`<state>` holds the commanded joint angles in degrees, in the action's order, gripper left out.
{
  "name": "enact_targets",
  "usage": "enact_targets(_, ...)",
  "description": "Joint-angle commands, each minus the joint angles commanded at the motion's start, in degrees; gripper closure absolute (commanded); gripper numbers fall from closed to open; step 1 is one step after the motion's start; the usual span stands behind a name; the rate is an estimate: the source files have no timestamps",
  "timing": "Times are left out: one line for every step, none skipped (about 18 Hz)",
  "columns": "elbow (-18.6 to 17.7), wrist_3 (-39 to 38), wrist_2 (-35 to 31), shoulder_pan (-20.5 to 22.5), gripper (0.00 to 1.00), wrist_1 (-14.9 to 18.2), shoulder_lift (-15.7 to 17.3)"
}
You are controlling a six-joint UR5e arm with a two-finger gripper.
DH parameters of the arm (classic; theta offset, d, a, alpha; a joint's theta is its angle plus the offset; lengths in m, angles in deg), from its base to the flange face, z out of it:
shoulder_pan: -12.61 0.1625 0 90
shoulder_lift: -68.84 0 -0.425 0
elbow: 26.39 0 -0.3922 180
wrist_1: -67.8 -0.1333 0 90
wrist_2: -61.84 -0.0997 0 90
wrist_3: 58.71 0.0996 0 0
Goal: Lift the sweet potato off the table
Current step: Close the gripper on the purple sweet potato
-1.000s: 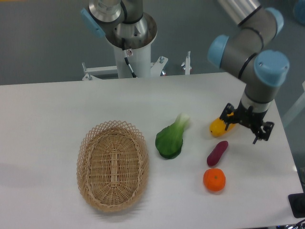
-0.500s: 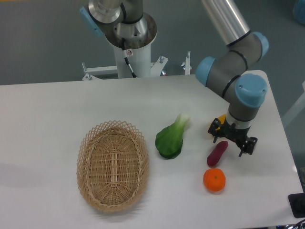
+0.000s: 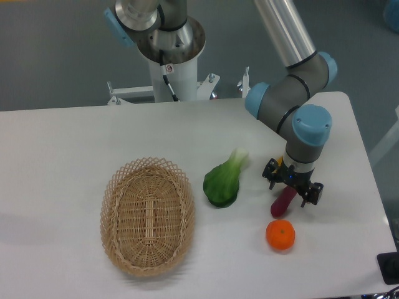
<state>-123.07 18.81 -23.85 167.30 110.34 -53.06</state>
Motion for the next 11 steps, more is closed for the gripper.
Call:
enact_targets(-0.1, 0.3, 0.0, 0.0, 0.68, 0.0, 0.0)
enact_targets(-0.1, 0.3, -0.1, 0.0, 0.69, 0.0, 0.0)
enact_targets(-0.1, 0.3, -0.1, 0.0, 0.69, 0.0, 0.0)
enact_targets(-0.1, 0.3, -0.1, 0.0, 0.71, -0.1, 0.0)
enact_targets(-0.1, 0.3, -0.1, 0.0, 0.72, 0.0, 0.0)
enact_targets(-0.1, 0.3, -0.1, 0.0, 0.73, -0.1, 0.1)
enact_targets(0.0, 0.4, -0.1, 0.1, 0.74, -0.1, 0.2)
enact_targets(0.1, 0.4, -0.1, 0.1, 0.74, 0.0, 0.2)
enact_targets(0.2, 0.4, -0.1, 0.1, 0.74, 0.0, 0.3)
enact_targets(0.1, 0.5, -0.1, 0.1, 0.74, 0.0, 0.6)
enact_targets(0.1, 1.1, 0.0, 0.2, 0.74, 0.1, 1.1)
